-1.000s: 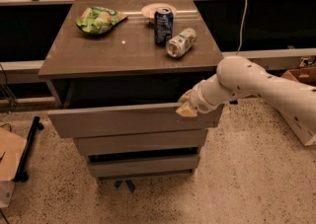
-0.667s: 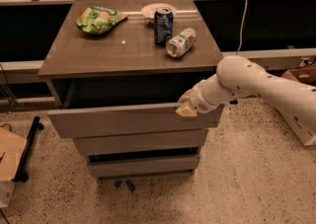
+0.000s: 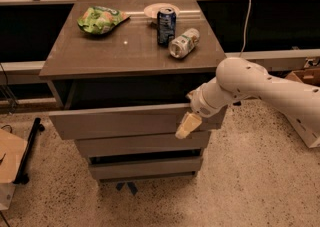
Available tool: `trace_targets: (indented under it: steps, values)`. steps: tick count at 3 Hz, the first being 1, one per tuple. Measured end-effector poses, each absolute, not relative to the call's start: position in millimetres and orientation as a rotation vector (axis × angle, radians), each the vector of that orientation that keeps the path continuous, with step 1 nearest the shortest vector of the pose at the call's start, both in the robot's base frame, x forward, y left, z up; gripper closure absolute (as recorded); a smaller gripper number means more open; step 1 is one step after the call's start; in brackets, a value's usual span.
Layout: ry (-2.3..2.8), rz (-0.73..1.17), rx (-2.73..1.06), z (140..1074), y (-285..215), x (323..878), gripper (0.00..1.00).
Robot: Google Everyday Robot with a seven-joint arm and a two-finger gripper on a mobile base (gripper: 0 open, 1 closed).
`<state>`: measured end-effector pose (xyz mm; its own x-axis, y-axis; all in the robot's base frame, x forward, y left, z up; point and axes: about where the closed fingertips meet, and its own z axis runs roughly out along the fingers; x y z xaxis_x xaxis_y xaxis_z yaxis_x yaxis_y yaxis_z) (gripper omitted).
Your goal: Open top drawer
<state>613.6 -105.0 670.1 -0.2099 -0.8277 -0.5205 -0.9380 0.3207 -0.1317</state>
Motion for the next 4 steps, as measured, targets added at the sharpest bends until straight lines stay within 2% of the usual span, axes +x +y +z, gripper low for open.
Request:
trace_targets:
  steps: [2,3,4]
  values:
    - [2.192,0.266,-1.58,646.4,-115.3,607.8,0.0]
    - [2.218,0.286,-1.6,638.0,-117.2,606.7,0.17]
    - [2.218,0.286,-1.6,642.3,-117.2,606.7,0.4]
